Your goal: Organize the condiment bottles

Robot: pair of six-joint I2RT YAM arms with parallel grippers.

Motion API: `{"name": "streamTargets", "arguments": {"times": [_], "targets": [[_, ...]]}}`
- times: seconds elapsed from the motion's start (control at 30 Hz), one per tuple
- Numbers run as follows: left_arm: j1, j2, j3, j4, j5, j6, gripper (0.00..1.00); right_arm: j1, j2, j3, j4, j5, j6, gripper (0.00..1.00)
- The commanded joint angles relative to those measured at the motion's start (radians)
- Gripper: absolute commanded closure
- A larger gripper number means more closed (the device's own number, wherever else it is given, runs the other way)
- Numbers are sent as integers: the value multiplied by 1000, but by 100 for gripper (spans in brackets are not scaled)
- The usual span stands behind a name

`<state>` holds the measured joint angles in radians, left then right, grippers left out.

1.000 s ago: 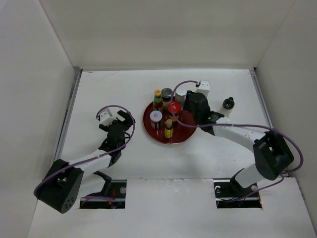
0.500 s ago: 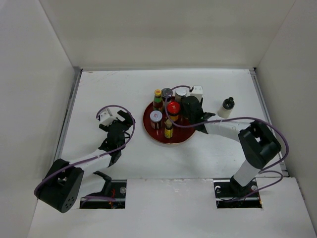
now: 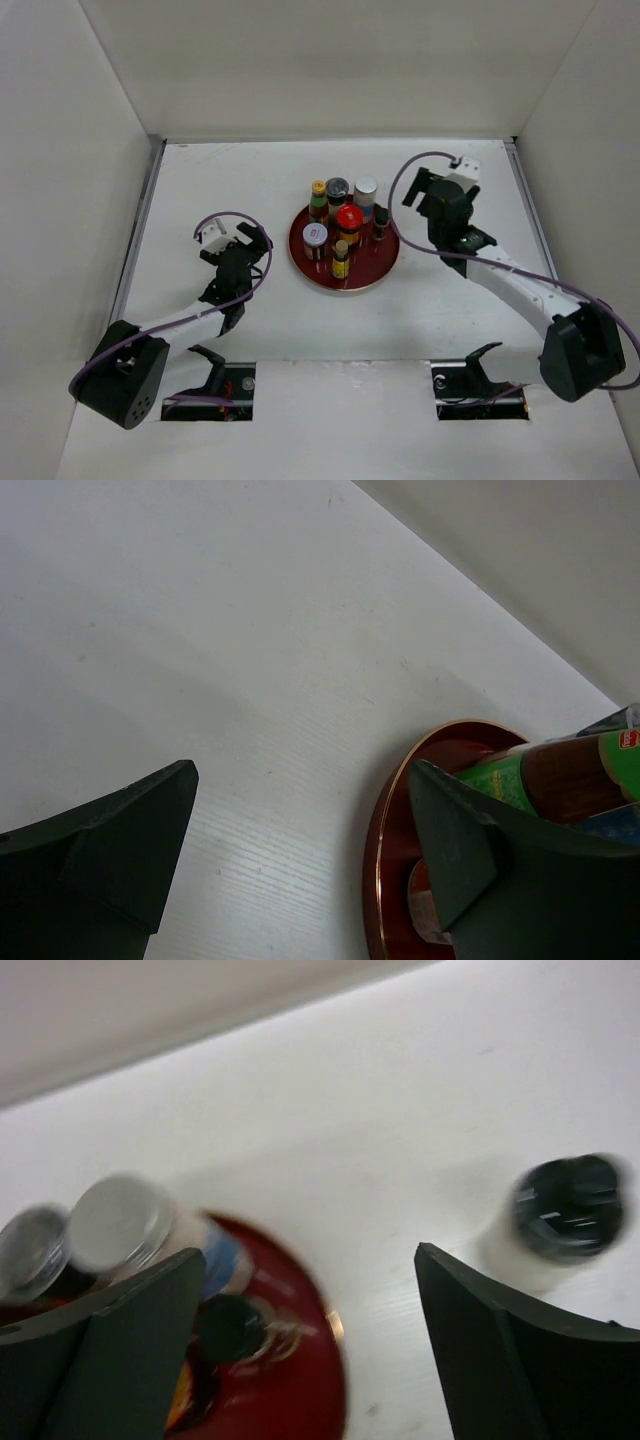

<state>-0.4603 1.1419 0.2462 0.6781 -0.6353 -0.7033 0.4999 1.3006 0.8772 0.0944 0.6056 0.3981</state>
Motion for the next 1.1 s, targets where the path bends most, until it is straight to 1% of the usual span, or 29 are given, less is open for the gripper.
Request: {"name": "streamTargets", "arguments": {"times": [0.0,0.03,0.17,0.33,0.43,0.47,0.5,0.53,0.57,0.63,0.67,0.73,0.8,0.93,1.07], "targets": [[5,-1,25,52,9,-7,14,-123,-34,-49,-15,94,4,3],[5,-1,25,52,9,-7,14,-163,-31,-50,-15,101,-1,0],[5,-1,25,52,11,-7,14,-272,43,-17,-54,79,-4,0],[5,-2,25,52,11,-7,14,-326,156,32,-62,-9,5,0],[5,-2,25,52,11,-7,14,-340,203,45,-26,-78,24,0],[5,-2,25,52,11,-7,14,-343,213,45,-6,-87,24,2],[5,-1,25,52,11,-7,14,-347,223,45,13,-92,24,11],[5,-1,25,52,11,-7,14,-352,226,42,28,-90,24,17],[5,1,25,52,11,-7,14,-353,226,37,39,-86,24,22],[5,1,25,52,11,-9,14,-350,217,11,86,-72,15,42],[5,1,25,52,11,-9,14,-349,197,-7,102,-63,13,46],[5,1,25,52,11,-9,14,-320,131,-52,105,-18,19,48],[5,1,25,52,11,-9,14,-249,44,-102,88,40,9,48],[5,-2,25,52,16,-9,14,-102,-116,-176,-33,141,2,47],[9,4,27,52,17,-9,12,53,-237,-202,-131,180,34,47]]}}
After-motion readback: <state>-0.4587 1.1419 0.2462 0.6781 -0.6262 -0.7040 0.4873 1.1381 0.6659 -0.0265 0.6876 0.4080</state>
